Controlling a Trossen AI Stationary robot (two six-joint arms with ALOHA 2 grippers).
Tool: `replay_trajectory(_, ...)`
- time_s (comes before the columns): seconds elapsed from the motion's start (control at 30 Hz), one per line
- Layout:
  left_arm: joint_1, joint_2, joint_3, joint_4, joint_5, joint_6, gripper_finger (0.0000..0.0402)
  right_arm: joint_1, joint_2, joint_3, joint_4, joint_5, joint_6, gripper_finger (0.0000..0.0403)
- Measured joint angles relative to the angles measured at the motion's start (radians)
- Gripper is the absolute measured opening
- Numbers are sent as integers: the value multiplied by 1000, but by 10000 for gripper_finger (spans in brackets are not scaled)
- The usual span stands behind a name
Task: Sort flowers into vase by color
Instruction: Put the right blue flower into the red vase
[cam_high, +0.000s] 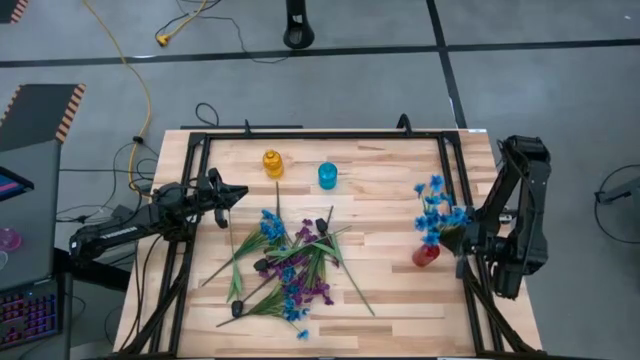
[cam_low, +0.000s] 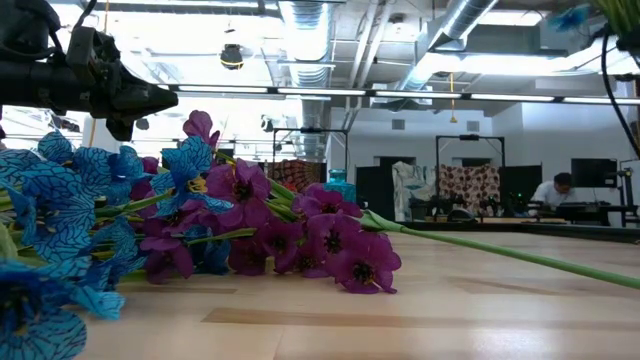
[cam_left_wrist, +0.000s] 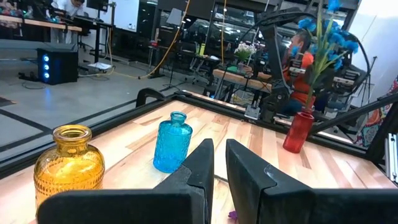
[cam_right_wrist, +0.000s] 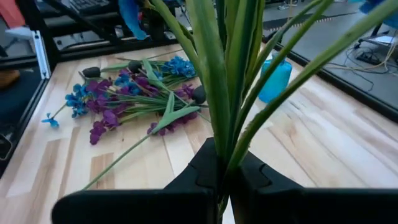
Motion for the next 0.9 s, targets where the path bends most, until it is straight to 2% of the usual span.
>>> replay_trajectory(0.2, 0, 0, 0, 0, 0, 0, 30, 0, 1, -64, 42, -33, 18, 43)
replay_trajectory(0.57, 0, 0, 0, 0, -1, 0, 30, -3, 1, -69, 51, -158, 19, 56)
replay_trajectory(0.9, 0, 0, 0, 0, -2, 0, 30, -4, 0, -66, 52, -171, 20, 63)
